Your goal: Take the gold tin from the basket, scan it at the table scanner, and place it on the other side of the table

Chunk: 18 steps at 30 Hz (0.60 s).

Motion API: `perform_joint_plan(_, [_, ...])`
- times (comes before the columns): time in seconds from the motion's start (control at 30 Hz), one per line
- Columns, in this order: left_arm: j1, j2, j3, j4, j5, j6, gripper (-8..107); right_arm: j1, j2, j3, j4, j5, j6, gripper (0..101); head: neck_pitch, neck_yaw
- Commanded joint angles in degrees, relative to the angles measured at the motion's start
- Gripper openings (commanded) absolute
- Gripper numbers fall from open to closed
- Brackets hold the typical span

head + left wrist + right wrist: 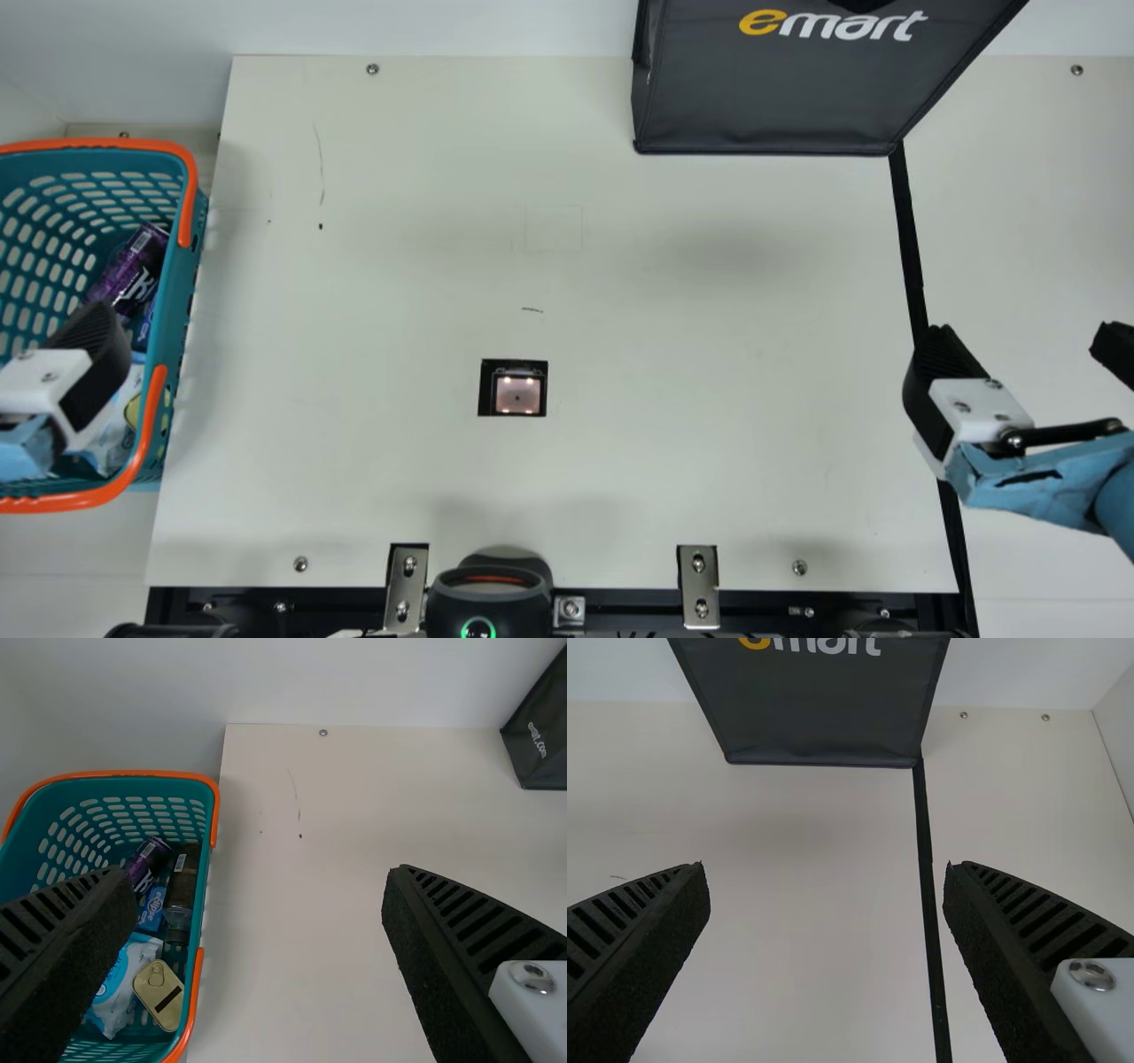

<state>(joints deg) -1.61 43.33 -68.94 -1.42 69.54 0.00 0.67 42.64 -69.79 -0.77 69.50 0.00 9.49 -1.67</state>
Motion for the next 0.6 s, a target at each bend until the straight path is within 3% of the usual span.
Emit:
perform_joint_plan(0.0, [0.0,0.0,0.0,0.0,0.0,0.0,90,0.0,0.0,0.0,0.0,0.0,0.0,95,-1.6,1.4])
perform_joint_plan(0.47, [0.0,0.0,0.0,0.0,0.0,0.0,90,0.0,0.0,0.0,0.0,0.0,0.0,95,-1.6,20.1])
perform_joint_plan(0.57, [0.0,0.0,0.0,0.0,0.0,0.0,90,0.0,0.0,0.0,0.0,0.0,0.0,95,-1.6,20.1])
